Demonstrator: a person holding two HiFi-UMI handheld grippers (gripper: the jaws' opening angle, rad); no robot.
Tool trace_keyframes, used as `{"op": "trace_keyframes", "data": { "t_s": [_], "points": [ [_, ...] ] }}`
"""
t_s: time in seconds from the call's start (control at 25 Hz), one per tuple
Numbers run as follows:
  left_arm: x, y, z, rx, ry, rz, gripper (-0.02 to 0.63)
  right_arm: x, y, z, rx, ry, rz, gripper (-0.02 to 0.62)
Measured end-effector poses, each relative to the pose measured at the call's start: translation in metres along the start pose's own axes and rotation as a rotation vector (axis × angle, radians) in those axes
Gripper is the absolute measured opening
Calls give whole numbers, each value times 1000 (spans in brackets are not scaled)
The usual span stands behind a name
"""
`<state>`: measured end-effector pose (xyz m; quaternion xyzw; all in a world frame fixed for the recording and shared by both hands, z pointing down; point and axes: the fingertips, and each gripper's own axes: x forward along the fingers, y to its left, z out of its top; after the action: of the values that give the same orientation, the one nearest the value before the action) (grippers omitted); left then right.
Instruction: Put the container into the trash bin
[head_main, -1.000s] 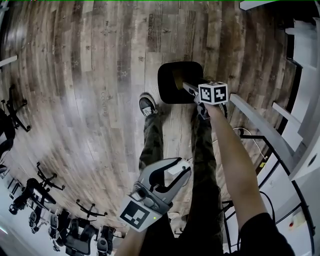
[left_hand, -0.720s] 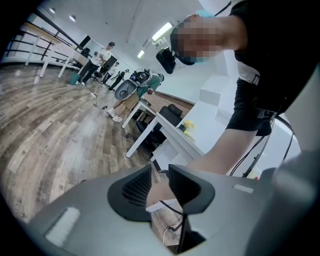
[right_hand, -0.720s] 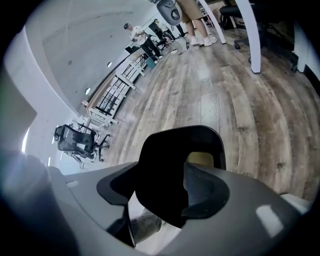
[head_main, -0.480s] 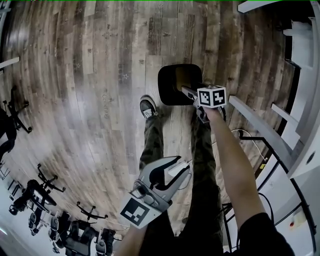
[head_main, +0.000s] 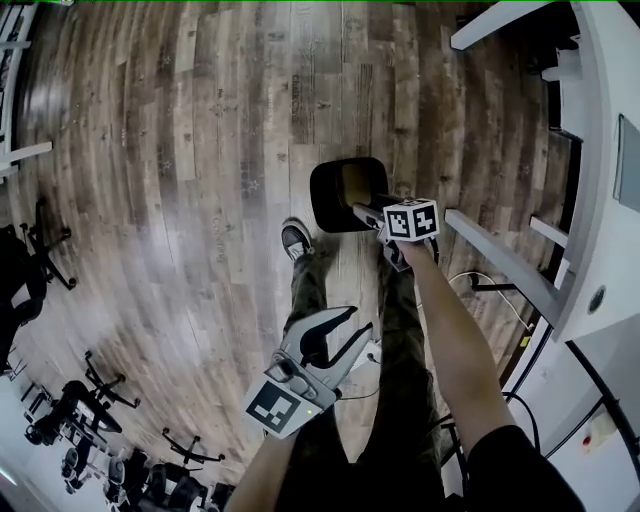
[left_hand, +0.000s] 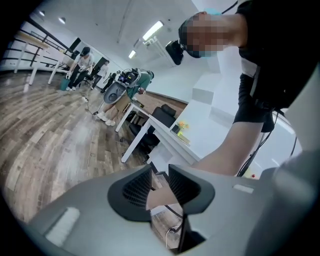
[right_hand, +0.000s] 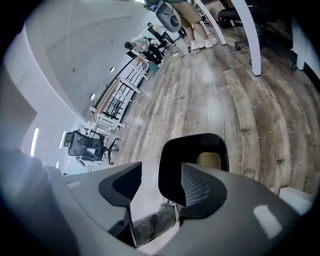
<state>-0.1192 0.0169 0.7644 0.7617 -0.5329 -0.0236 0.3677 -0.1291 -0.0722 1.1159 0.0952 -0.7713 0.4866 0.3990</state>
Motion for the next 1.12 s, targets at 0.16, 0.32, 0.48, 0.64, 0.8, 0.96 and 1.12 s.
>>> {"op": "trace_keyframes", "data": {
  "t_s": [0.16, 0.32, 0.48, 0.64, 0.8, 0.96, 1.12],
  "points": [
    [2, -11, 23, 2, -2, -17, 97, -29, 16, -4, -3, 6, 4, 233],
    [-2, -13, 53, 43, -71, -15, 98, -58, 46, -1, -29, 3, 24, 204],
    [-7, -20, 85, 71, -47, -28, 97, -91, 84, 15, -100, -12, 47, 128],
    [-14, -33, 113, 112, -59, -42, 97, -126, 124, 33, -150, -38, 72, 97],
    [-15, -42, 133, 102, -82, -52, 97, -160, 161, 51, -191, -66, 95, 87],
    [-18, -53, 149, 114, -94, -69, 97, -200, 198, 60, -230, -101, 109, 74],
    [-19, -57, 171, 140, -100, -75, 97, -241, 226, 72, -265, -173, 108, 49]
  ]
}}
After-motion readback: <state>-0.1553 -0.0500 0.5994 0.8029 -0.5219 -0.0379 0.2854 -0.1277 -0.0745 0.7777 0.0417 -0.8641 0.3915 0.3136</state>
